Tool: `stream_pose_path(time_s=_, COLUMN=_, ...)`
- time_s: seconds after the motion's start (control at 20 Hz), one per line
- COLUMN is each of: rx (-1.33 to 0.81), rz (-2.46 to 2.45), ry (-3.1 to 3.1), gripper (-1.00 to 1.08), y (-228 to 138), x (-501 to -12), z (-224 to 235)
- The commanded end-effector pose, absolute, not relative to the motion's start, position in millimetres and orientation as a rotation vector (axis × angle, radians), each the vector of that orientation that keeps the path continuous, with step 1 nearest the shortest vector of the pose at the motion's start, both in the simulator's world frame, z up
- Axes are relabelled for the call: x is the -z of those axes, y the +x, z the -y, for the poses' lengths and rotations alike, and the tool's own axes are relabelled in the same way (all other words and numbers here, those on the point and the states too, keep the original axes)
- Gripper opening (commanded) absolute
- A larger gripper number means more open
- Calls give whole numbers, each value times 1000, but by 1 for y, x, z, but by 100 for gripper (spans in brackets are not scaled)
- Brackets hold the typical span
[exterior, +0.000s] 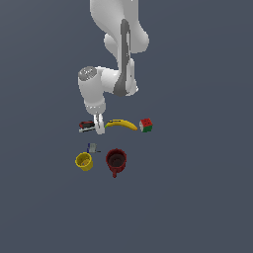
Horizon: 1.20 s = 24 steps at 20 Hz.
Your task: Pick up a designated object from a clutter of objects.
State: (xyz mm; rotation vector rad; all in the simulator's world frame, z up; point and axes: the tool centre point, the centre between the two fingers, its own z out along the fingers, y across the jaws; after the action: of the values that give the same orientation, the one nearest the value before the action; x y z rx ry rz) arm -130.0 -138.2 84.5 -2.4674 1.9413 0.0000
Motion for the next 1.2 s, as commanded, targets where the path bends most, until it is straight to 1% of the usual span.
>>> stream_pose_path(time_s=0.0, rx=2, rz=-1943, ry=-2467, gripper=-100, y=-127, x=-101, z=130)
stream_pose_path(time_s=0.45, rx=6, rz=-1948, ry=-2470, gripper=-100, y=-114, x=-167, z=96)
stream_pose_path(time_s=1.15, rx=7, rz=-1948, ry=-2471, gripper=-100, y=-90, x=-288, z=30)
